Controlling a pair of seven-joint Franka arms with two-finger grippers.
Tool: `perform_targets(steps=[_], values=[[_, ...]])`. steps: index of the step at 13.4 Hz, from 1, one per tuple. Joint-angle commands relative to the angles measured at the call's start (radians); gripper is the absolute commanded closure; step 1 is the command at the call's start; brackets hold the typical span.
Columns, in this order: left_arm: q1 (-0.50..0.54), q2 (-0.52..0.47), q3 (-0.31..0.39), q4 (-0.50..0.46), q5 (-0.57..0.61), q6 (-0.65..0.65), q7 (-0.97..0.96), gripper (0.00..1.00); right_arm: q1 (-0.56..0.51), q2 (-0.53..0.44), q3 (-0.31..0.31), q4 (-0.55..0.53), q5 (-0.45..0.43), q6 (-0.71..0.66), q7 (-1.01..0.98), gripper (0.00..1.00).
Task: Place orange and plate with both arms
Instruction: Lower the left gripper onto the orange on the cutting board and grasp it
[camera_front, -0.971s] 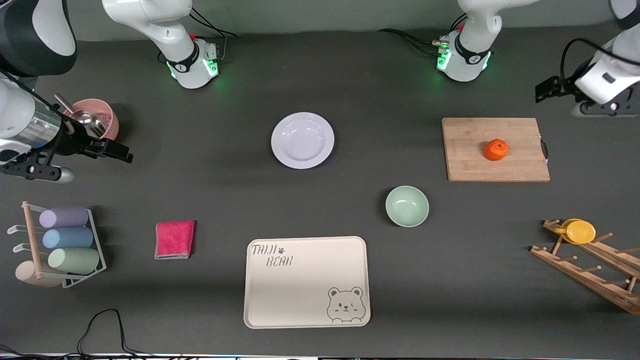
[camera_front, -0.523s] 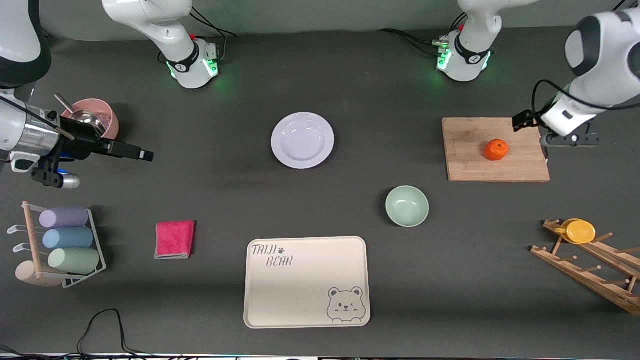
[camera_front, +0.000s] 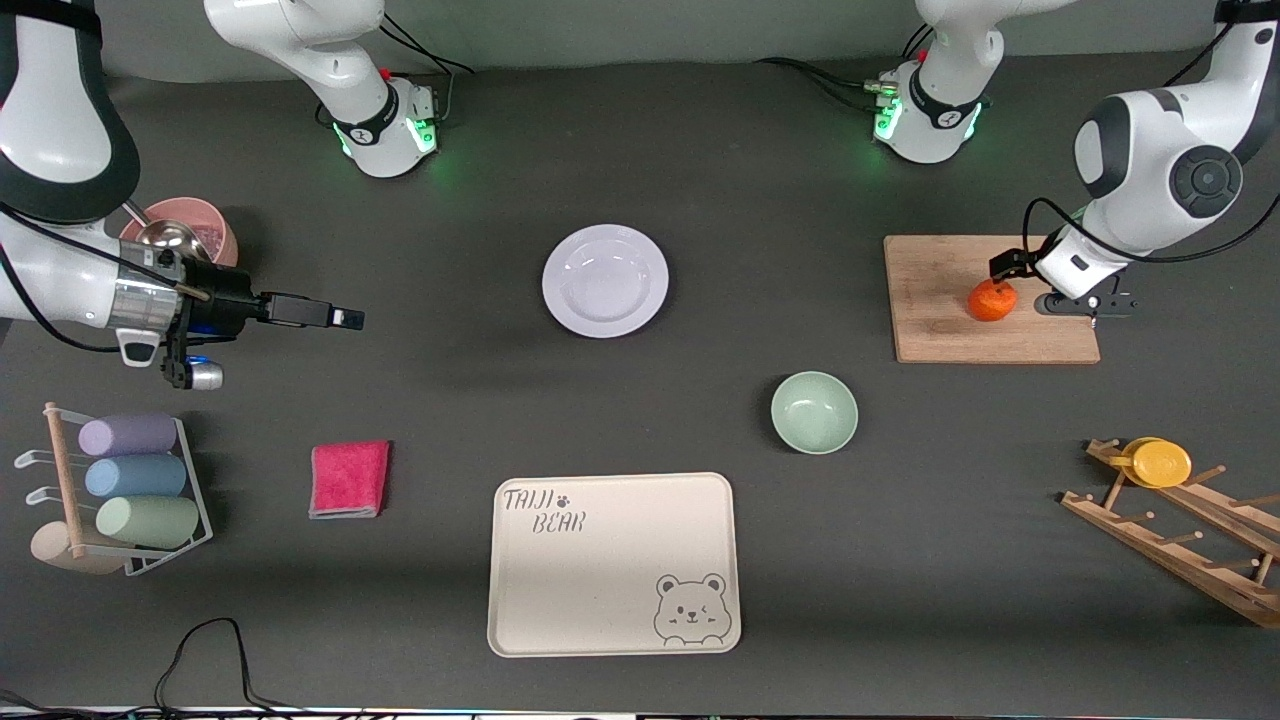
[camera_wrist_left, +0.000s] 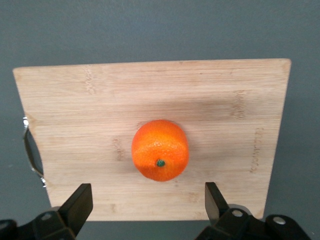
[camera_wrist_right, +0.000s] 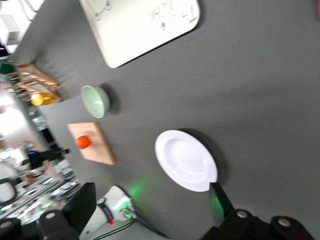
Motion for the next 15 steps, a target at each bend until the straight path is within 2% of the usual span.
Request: perform_targets(steps=[1, 4, 7, 11, 12, 13, 15], values=[[0.011, 0.030, -0.006, -0.085, 0.010, 0.151, 0.005, 0.00, 0.003, -0.011, -0.010, -0.088, 0.135, 0.035, -0.131, 0.00], [0.013, 0.055, -0.007, -0.111, 0.009, 0.202, -0.006, 0.00, 0.005, 0.005, -0.013, -0.145, 0.158, 0.092, -0.228, 0.00], [0.014, 0.075, -0.006, -0.142, 0.009, 0.274, -0.009, 0.00, 0.002, 0.021, -0.039, -0.248, 0.258, 0.101, -0.387, 0.00], [0.014, 0.087, -0.007, -0.145, 0.009, 0.282, -0.013, 0.02, 0.002, 0.084, -0.056, -0.282, 0.276, 0.092, -0.486, 0.00], [0.014, 0.087, -0.006, -0.145, 0.009, 0.283, -0.013, 0.33, 0.002, 0.098, -0.058, -0.295, 0.276, 0.089, -0.488, 0.00], [0.013, 0.087, -0.007, -0.145, 0.009, 0.282, -0.012, 0.99, 0.003, 0.116, -0.058, -0.296, 0.276, 0.077, -0.486, 0.00], [0.014, 0.087, -0.006, -0.147, 0.009, 0.283, -0.012, 1.00, 0.000, 0.158, -0.059, -0.296, 0.276, 0.045, -0.486, 0.00]])
